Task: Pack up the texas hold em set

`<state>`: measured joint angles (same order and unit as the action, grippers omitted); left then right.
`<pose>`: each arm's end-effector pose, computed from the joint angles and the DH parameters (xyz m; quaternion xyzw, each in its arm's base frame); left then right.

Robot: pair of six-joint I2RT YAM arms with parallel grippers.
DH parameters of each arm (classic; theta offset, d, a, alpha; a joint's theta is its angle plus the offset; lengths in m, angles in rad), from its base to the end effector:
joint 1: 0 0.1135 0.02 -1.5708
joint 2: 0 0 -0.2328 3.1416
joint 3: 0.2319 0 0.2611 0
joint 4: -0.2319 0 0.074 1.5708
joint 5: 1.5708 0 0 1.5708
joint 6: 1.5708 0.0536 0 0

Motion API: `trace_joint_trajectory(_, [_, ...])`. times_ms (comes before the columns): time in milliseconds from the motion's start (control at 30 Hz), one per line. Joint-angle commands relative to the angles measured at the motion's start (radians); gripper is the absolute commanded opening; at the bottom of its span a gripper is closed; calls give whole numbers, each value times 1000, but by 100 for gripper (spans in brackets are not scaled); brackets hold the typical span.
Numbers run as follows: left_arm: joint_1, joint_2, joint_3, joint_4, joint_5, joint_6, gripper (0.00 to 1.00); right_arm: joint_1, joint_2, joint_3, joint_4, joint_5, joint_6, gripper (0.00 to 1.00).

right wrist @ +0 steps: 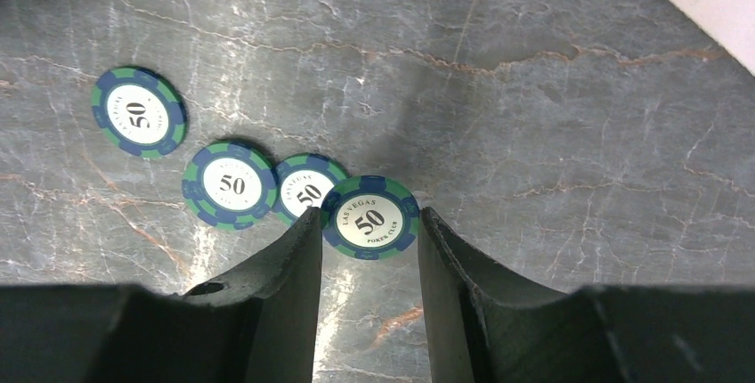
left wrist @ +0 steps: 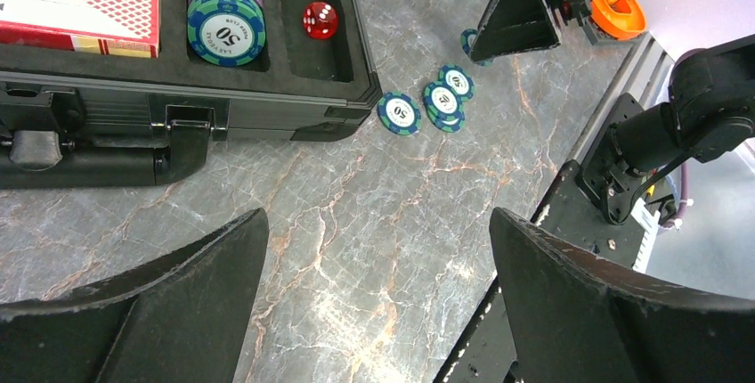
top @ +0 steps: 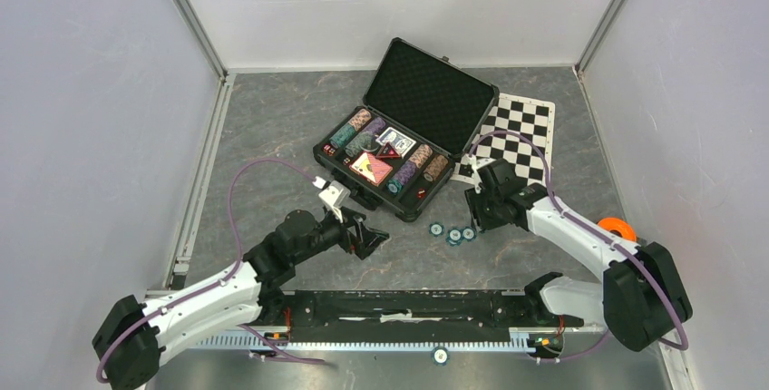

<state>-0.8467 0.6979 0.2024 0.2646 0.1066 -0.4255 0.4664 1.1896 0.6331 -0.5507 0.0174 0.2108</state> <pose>0.1399 -0.1668 0.1659 0.1960 0.7585 -0.4019 0.4740 0.2129 0.1061 0.1322 -0.1220 0.9655 0.0683 0.2195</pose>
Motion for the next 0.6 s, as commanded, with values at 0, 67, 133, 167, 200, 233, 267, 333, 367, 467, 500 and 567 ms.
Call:
trace_joint_trajectory(0, [1,12,55,26,-10,-41,100,19,12,62,35,-10,-18,42])
trace_joint_trajectory(67, [1,28,70,9,-10,-49,100,23,13,68,35,-11,-18,42])
trace_joint_trajectory(133, [1,42,86,-6,-10,-57,100,27,10,71,34,-11,-19,42])
trace_joint_trajectory(167, [1,50,93,-11,-11,-63,100,27,7,72,32,-10,-19,42])
trace_joint_trajectory(200, [1,56,103,-16,-15,-72,100,28,4,75,31,-12,-18,42])
trace_joint_trajectory(233, [2,68,115,-26,-21,-83,100,29,1,79,29,-13,-18,42])
trace_joint_trajectory(267, [3,84,136,-42,-26,-100,100,32,-1,87,29,-15,-23,42])
trace_joint_trajectory(333, [13,129,202,-91,-35,-140,100,40,-16,102,38,-56,-42,41])
trace_joint_trajectory(367, [31,166,239,-112,-12,-162,100,47,-30,109,51,-80,-61,41])
trace_joint_trajectory(467, [144,264,323,-101,161,-260,100,65,-73,111,104,-152,-107,41])
trace_joint_trajectory(500, [196,295,338,-69,239,-308,100,71,-85,109,121,-170,-117,41])
trace_joint_trajectory(567, [251,395,383,-21,357,-380,100,80,-88,119,140,-189,-140,41])
